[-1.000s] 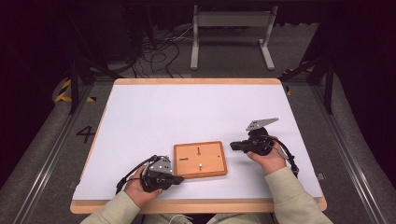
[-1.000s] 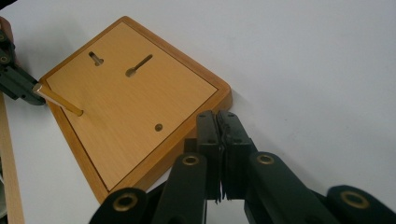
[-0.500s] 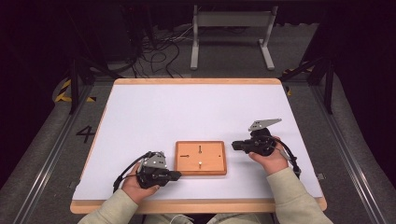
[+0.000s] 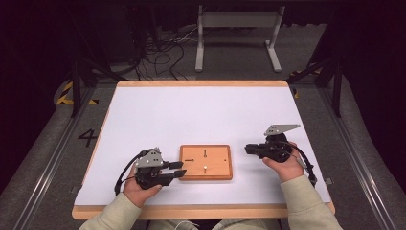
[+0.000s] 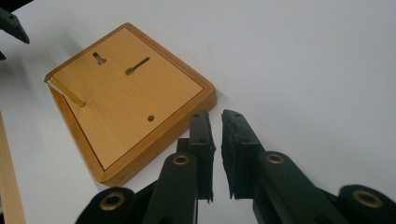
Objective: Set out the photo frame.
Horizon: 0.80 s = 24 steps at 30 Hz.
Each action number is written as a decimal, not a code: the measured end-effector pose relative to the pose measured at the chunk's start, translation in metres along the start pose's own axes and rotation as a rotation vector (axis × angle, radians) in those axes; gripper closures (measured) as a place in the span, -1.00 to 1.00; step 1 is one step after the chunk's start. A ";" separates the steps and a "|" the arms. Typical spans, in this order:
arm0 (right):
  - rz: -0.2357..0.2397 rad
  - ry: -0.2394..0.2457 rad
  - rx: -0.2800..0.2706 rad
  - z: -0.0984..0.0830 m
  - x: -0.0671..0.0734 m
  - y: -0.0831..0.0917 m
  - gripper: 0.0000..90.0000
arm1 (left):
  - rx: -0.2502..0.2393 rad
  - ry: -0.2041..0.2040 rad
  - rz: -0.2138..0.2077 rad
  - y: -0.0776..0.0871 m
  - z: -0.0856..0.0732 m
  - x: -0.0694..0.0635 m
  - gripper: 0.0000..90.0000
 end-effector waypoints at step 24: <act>-0.013 -0.015 -0.009 -0.003 -0.003 0.003 0.74 | 0.014 -0.022 -0.096 -0.058 0.026 -0.001 -0.13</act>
Point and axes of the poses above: each handheld gripper's, and its own axes: y roughly backward along the jaws, z roughly out of its top, x roughly to its left, the point moved 3 cm from there along -y, roughly forward along the jaws, and after that the axes turned 9 degrees about x, right-handed, at the moved point
